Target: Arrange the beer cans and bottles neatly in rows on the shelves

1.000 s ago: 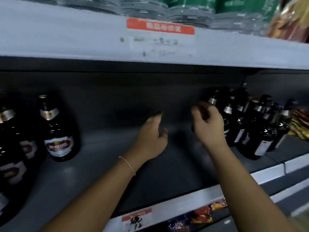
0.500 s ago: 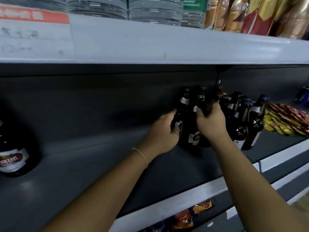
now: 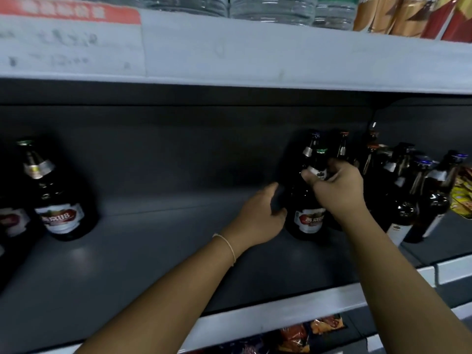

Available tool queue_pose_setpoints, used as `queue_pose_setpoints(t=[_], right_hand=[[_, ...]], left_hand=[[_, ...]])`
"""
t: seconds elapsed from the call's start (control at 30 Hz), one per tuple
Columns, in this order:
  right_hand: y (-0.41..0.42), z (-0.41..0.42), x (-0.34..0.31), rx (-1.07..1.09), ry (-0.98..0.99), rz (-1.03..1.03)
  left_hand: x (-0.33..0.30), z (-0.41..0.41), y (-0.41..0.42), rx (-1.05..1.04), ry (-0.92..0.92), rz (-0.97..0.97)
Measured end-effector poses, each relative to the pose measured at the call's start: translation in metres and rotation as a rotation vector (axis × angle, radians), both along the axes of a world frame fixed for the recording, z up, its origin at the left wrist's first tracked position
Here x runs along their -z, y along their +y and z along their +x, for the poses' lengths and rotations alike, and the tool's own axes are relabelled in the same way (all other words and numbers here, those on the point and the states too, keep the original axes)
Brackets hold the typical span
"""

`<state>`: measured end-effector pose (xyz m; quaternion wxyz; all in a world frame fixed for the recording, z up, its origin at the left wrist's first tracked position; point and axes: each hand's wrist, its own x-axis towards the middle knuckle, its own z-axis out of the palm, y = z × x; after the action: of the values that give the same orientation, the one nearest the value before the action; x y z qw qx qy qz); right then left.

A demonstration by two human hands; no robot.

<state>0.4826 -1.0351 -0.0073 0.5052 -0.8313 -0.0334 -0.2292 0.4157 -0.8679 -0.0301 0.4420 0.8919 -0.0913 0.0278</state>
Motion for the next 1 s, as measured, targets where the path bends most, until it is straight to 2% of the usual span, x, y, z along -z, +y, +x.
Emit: queue_pose_setpoints(t=[0.17,0.33,0.67,0.83,1.0], right_hand=[[0.035,-0.018,0.0,-0.05,-0.075,0.123],[0.085,-0.044,-0.01,-0.173,-0.09,0.21],[0.2,-0.093,-0.014,-0.363,0.011,0.266],[0.257,-0.118,-0.016,-0.507,-0.034,0.214],[0.298,-0.133,-0.006,-0.686,-0.02,0.067]], left_hand=[[0.001,-0.013,0.018,0.043,0.05,-0.081],[0.024,-0.025,0.051,-0.005,0.046,-0.265],[0.045,-0.081,0.148,-0.363,-0.061,-0.454],[0.044,-0.105,0.204,-0.464,-0.127,-0.503],[0.045,-0.128,0.252,-0.526,-0.164,-0.523]])
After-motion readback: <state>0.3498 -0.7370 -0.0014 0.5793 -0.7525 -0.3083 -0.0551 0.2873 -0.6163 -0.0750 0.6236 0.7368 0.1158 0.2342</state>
